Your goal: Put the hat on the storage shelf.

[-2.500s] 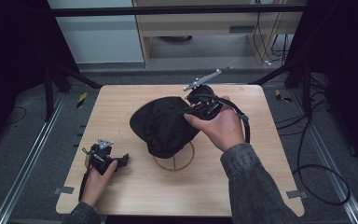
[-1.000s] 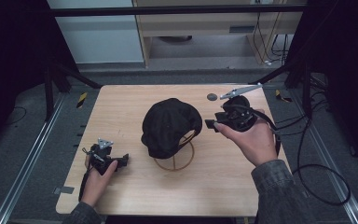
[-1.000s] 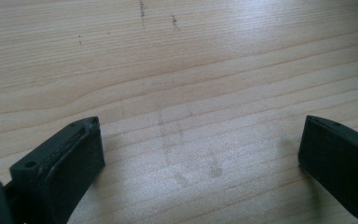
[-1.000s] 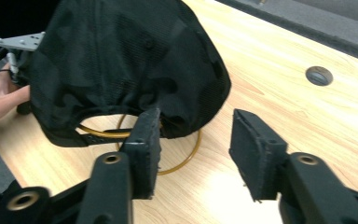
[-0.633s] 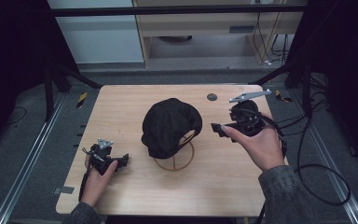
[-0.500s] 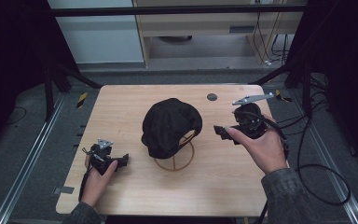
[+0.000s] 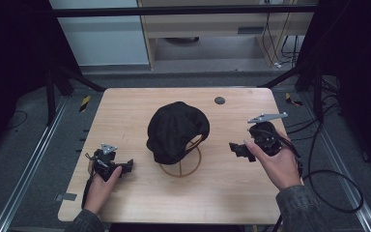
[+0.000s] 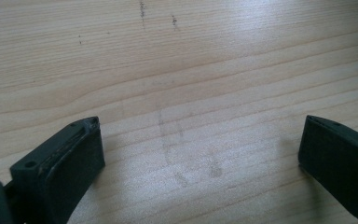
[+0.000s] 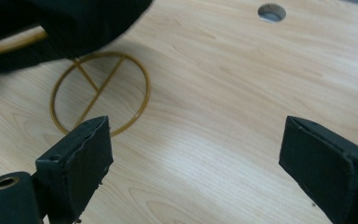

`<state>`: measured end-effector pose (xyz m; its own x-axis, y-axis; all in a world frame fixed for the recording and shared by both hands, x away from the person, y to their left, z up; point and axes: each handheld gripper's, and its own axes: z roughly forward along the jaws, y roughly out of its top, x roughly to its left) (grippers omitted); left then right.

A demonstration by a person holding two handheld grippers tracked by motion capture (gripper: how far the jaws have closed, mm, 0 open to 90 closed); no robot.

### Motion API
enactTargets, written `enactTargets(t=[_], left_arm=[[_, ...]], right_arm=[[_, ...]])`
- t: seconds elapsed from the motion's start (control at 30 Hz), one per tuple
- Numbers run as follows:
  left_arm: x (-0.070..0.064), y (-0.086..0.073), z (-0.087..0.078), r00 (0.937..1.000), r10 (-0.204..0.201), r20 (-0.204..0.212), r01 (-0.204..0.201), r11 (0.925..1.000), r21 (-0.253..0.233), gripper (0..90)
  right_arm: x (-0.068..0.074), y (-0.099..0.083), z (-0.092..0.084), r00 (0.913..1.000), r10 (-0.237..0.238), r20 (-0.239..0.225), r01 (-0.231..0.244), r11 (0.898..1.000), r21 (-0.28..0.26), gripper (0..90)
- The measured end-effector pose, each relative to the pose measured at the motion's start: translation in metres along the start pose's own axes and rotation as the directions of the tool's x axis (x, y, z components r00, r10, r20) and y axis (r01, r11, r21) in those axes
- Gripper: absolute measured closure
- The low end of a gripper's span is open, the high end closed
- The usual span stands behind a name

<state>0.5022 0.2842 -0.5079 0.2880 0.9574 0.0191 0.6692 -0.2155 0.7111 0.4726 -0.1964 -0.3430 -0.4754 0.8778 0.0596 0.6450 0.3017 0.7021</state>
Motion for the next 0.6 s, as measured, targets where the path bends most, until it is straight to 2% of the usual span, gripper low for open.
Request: enactTargets(t=[0.2, 0.4, 0.6], left_arm=[[0.0, 0.0, 0.0, 1.0, -0.001, -0.001, 0.001, 1.0, 0.0, 0.0], [0.0, 0.0, 0.0, 1.0, -0.001, -0.002, 0.001, 1.0, -0.001, 0.0], [0.0, 0.0, 0.0, 1.0, -0.001, -0.002, 0.001, 1.0, 0.0, 0.0]], right_arm=[[-0.007, -0.019, 0.01, 0.9994, 0.033, 0.013, -0.033, 0.999, 0.025, 13.6], [-0.012, -0.038, 0.024, 0.9989, 0.041, 0.02, -0.042, 0.998, 0.052, 15.0], [-0.015, -0.057, 0.043, 0.9979, 0.063, 0.016, -0.064, 0.997, 0.048, 15.3]])
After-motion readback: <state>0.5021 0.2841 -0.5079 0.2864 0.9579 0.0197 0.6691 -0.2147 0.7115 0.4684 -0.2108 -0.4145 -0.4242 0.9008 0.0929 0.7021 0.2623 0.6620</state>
